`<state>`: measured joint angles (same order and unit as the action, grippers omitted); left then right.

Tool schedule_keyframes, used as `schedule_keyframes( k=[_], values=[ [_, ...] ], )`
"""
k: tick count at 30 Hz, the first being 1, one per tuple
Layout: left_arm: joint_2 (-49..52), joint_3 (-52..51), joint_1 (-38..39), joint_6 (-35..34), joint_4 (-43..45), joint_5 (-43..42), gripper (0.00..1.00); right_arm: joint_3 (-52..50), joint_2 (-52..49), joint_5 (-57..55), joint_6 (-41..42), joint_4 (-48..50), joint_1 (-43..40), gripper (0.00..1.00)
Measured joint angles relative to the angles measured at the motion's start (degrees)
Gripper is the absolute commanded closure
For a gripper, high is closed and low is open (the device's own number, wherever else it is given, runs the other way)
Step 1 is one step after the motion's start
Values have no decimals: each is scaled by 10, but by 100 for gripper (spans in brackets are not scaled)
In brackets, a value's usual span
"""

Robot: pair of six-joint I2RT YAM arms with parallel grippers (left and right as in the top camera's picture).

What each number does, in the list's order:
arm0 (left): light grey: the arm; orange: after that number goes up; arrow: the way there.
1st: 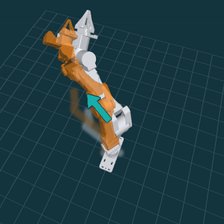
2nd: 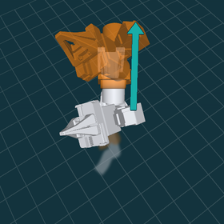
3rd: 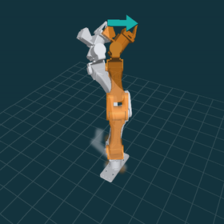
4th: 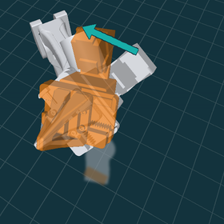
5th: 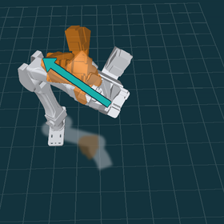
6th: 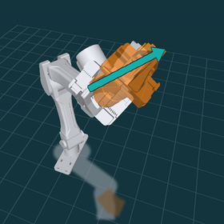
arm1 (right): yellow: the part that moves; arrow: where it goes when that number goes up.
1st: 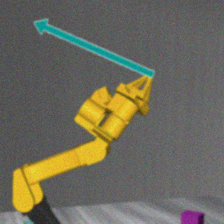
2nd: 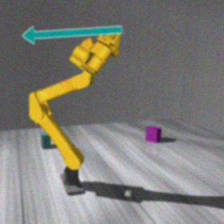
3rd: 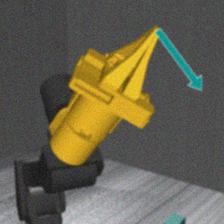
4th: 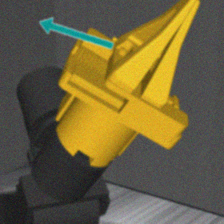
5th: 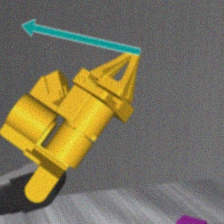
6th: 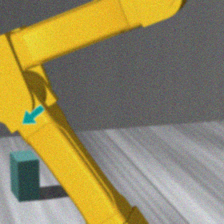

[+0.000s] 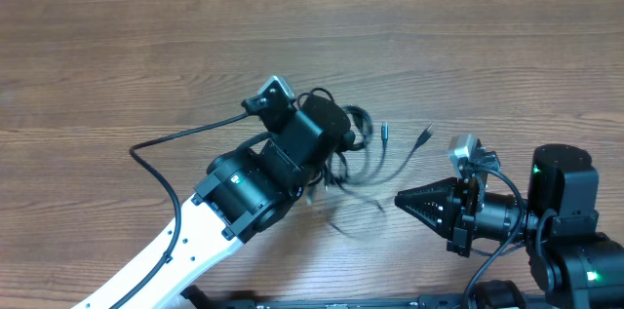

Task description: Untangle cables

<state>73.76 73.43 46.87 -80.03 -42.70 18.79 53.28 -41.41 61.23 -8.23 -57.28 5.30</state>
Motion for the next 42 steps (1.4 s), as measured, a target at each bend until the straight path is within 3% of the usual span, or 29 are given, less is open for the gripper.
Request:
schedule_keyframes(
  k=[3,5,8,12,24,35,42],
  values=[
    [0,0,0,0,-7,17,96,0,0,3,-1,0,0,89],
    [0,0,0,0,-9,19,96,0,0,0,0,0,0,62],
    [0,0,0,7,-10,18,96,0,0,-44,36,1,0,38],
    [0,0,0,40,-10,6,96,0,0,-142,107,1,0,23],
    [0,0,0,196,113,-177,96,0,0,-238,171,-6,0,19],
    [0,0,0,205,153,-288,96,0,0,-334,198,-28,0,14],
    [0,0,0,204,153,-334,96,1,0,-516,351,-94,1,9]
  ],
)
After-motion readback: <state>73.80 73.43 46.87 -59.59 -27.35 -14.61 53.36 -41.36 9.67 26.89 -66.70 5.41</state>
